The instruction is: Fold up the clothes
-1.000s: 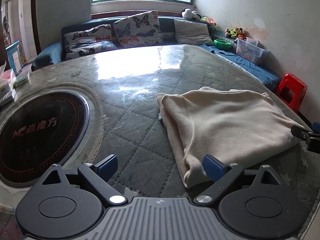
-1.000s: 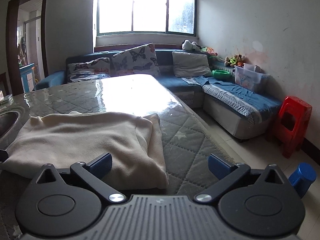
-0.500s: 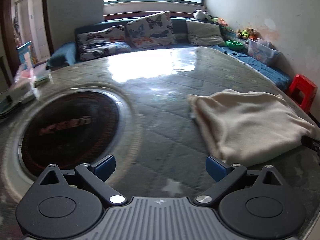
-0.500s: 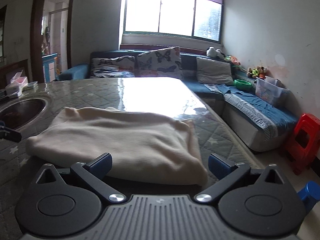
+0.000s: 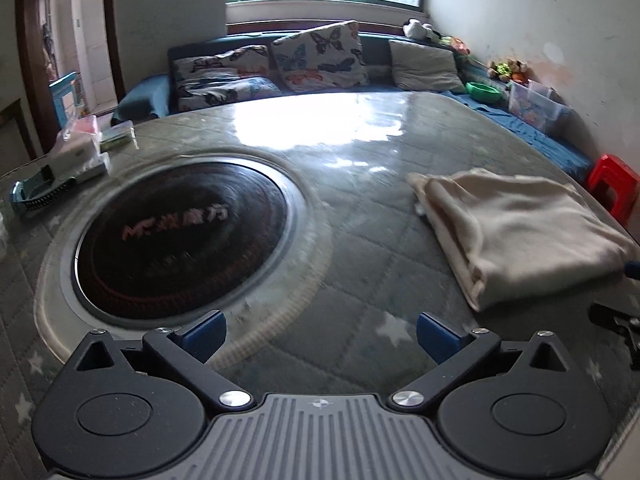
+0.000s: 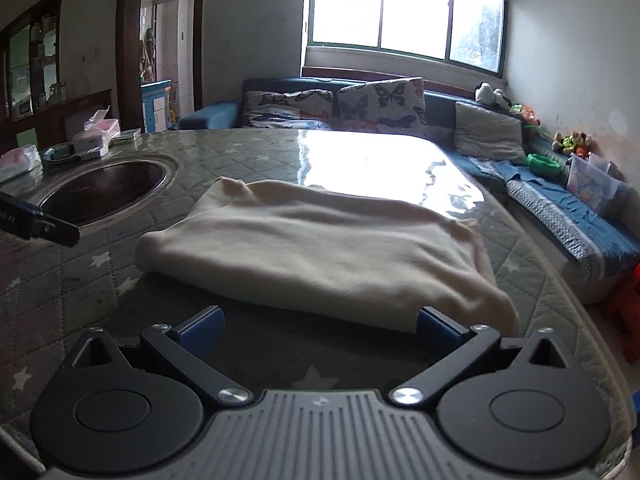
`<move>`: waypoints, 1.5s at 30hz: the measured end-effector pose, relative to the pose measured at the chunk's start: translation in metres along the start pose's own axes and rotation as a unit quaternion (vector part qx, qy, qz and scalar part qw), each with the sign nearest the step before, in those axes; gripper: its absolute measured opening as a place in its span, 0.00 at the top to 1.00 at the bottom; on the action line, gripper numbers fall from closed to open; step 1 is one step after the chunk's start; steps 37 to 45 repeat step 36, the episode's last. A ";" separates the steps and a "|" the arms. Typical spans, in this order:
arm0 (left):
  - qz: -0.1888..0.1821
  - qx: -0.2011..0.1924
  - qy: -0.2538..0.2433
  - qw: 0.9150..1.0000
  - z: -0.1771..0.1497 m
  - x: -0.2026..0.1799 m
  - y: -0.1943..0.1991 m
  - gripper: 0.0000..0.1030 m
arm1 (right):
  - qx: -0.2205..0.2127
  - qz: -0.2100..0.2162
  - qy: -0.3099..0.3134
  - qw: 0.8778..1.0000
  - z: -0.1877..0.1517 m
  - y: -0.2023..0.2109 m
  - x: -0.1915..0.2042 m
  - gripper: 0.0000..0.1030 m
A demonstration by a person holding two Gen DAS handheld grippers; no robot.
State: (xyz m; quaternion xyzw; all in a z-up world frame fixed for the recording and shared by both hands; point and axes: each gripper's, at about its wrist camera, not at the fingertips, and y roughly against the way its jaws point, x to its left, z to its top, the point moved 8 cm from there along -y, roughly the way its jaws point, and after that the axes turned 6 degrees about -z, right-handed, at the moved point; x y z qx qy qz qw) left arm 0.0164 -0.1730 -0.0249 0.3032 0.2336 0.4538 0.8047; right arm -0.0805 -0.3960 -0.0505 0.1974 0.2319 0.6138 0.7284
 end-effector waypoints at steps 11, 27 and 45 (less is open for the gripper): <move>-0.031 0.017 -0.027 0.999 -0.020 -0.051 0.000 0.00 | 0.031 0.000 -0.031 0.999 -0.011 0.002 -0.005 0.00; -0.044 0.017 -0.052 0.998 -0.025 -0.095 -0.004 0.00 | 0.048 -0.028 -0.083 0.995 -0.028 0.009 -0.017 0.00; -0.048 0.019 -0.058 0.997 -0.029 -0.104 -0.003 0.00 | 0.045 -0.027 -0.084 0.995 -0.026 0.013 -0.015 0.00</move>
